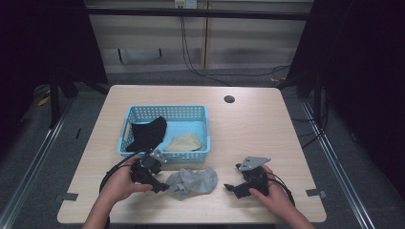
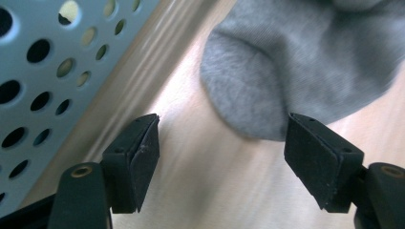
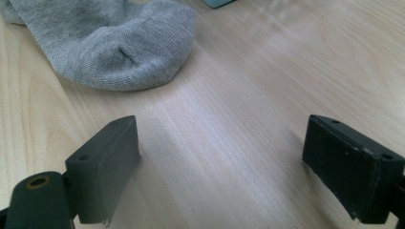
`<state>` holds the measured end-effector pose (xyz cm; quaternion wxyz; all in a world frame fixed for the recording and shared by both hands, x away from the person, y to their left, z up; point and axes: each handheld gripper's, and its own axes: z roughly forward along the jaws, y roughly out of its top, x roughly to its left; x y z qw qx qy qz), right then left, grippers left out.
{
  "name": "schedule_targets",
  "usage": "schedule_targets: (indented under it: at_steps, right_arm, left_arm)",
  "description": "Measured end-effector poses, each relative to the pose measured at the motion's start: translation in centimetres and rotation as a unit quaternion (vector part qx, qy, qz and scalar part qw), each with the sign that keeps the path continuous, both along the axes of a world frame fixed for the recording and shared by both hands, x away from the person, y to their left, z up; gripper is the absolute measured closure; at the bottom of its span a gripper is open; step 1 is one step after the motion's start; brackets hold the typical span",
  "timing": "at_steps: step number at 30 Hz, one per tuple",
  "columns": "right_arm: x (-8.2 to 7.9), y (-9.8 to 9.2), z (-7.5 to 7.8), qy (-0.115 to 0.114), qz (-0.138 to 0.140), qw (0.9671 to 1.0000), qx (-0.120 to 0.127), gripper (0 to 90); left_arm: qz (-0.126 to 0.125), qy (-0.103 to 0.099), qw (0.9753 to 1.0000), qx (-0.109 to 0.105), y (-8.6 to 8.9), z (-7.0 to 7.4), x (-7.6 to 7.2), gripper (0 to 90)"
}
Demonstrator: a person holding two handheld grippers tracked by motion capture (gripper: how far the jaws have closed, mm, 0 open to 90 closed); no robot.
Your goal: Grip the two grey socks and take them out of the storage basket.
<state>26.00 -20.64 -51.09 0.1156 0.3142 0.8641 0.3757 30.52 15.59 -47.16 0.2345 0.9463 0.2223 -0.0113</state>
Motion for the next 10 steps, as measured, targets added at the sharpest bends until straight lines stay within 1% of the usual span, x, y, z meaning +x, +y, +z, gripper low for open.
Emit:
schedule_targets:
  at_steps: [1,2,3,4,6,7,10]
  right_arm:
    - [0.0,0.0,0.0,0.0,0.0,1.0,0.0,11.8]
    - [0.0,0.0,0.0,0.0,0.0,1.0,0.0,11.8]
    - [0.0,0.0,0.0,0.0,0.0,1.0,0.0,11.7]
    - [0.0,0.0,0.0,0.0,0.0,1.0,0.0,11.8]
    - [0.01,0.0,0.0,0.0,0.0,1.0,0.0,11.8]
    - [0.01,-0.01,0.0,-0.001,0.001,1.0,0.0,11.8]
    - [0.0,0.0,0.0,0.0,0.0,1.0,0.0,11.8]
  left_arm:
    - [-0.006,-0.002,1.0,0.004,0.11,-0.13,0.0,26.8]
    - [-0.006,-0.003,1.0,0.006,0.19,-0.36,-0.07,26.6]
    - [-0.009,-0.008,0.9999,0.01,0.27,-0.57,-0.08,26.3]
    - [-0.009,-0.013,0.9999,0.004,0.31,-0.75,-0.15,25.3]
    - [-0.014,-0.02,0.9997,-0.002,0.32,-0.86,-0.09,23.0]
    - [-0.022,-0.024,0.9995,0.002,0.34,-0.85,-0.02,22.9]
    - [-0.026,-0.026,0.9993,0.004,0.22,-0.9,-0.18,21.8]
